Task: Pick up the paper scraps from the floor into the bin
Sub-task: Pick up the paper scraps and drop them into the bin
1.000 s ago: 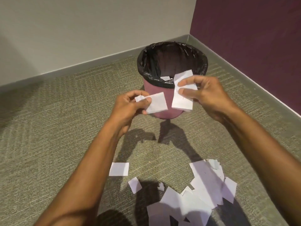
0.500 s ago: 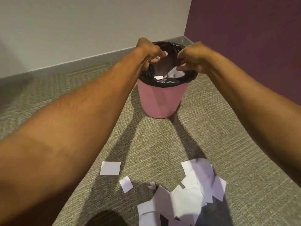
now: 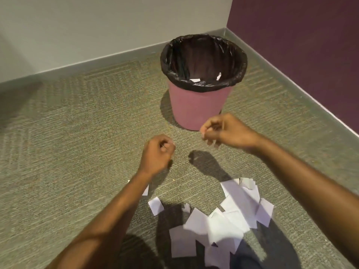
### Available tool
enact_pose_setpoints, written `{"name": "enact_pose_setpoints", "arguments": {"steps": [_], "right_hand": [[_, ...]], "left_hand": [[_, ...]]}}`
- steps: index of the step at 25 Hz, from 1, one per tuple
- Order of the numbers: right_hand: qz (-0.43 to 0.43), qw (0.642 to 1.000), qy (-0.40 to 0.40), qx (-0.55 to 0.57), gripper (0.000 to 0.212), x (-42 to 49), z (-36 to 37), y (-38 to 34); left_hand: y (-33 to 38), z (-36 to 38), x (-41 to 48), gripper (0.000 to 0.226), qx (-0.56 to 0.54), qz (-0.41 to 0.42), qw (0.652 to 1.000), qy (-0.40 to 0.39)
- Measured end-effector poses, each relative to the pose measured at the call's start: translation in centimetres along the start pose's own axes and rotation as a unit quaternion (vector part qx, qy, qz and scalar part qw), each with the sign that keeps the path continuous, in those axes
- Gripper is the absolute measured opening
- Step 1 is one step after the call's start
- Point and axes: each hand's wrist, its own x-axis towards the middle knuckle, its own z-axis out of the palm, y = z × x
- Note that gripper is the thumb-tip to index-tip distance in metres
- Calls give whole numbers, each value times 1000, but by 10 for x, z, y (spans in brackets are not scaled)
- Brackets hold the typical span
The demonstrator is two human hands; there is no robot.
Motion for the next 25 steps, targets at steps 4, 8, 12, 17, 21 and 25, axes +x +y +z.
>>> {"name": "enact_pose_setpoints", "arguments": {"steps": [4, 8, 12, 17, 21, 25], "right_hand": [[63, 976, -161, -134, 70, -46, 91, 78], [42, 949, -188, -248, 102, -77, 150, 135], [6, 902, -172, -396, 108, -97, 170, 146], [25, 871, -150, -468, 102, -105, 184, 146], [8, 884, -109, -455, 79, -108, 188, 145], [-9, 895, -96, -436, 73, -109, 180, 147]], "left_hand": [[-69, 36, -85, 30, 143, 60, 969, -191], [-78, 53, -138, 80, 274, 156, 906, -282], [-80, 66, -162, 107, 395, 143, 860, -290], [-76, 73, -167, 118, 407, 121, 848, -316], [-75, 78, -160, 128, 428, 145, 827, -335], [-80, 84, -152, 113, 453, 163, 803, -350]]}}
